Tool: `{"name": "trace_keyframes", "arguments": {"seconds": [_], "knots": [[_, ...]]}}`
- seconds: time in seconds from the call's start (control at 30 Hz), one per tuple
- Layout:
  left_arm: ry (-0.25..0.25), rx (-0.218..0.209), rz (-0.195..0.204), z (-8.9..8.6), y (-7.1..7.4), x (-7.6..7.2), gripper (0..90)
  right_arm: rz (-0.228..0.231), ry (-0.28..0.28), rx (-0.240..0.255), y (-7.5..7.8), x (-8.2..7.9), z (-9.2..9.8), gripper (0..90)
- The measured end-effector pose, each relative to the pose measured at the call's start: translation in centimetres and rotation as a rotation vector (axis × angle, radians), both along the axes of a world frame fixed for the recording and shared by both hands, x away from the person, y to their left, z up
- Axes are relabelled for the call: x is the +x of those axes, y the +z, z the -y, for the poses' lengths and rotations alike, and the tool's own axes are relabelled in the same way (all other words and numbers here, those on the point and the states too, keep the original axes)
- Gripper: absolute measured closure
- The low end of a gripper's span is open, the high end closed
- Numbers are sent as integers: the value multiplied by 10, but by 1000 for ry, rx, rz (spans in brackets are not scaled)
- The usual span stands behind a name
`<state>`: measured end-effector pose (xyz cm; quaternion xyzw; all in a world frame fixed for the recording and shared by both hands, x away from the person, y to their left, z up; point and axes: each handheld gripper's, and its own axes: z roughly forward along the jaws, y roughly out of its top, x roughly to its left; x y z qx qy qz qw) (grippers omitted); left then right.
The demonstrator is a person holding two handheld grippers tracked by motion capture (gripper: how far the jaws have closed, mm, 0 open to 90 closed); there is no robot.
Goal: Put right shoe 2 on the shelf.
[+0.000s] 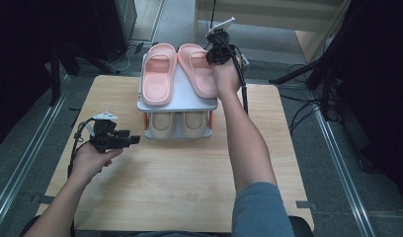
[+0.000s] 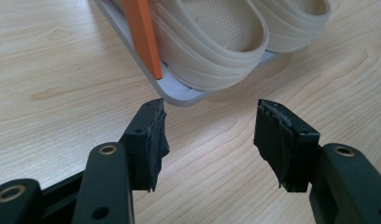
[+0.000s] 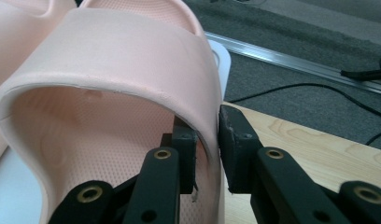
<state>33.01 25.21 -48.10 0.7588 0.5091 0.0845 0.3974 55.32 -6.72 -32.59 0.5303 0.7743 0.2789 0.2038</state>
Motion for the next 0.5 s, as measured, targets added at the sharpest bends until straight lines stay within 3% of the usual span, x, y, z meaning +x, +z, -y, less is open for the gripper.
{"name": "trace_keyframes", "arguments": {"seconds": [0.23, 0.33, 0.5], "knots": [[4, 3, -8, -1, 0, 0, 434, 1, 36, 26, 1, -10, -1, 728], [5, 4, -8, 0, -1, 0, 434, 12, 61, 50, 4, -15, -1, 664], [1, 8, -8, 1, -1, 0, 434, -2, 93, 67, 5, -22, 0, 652]]}}
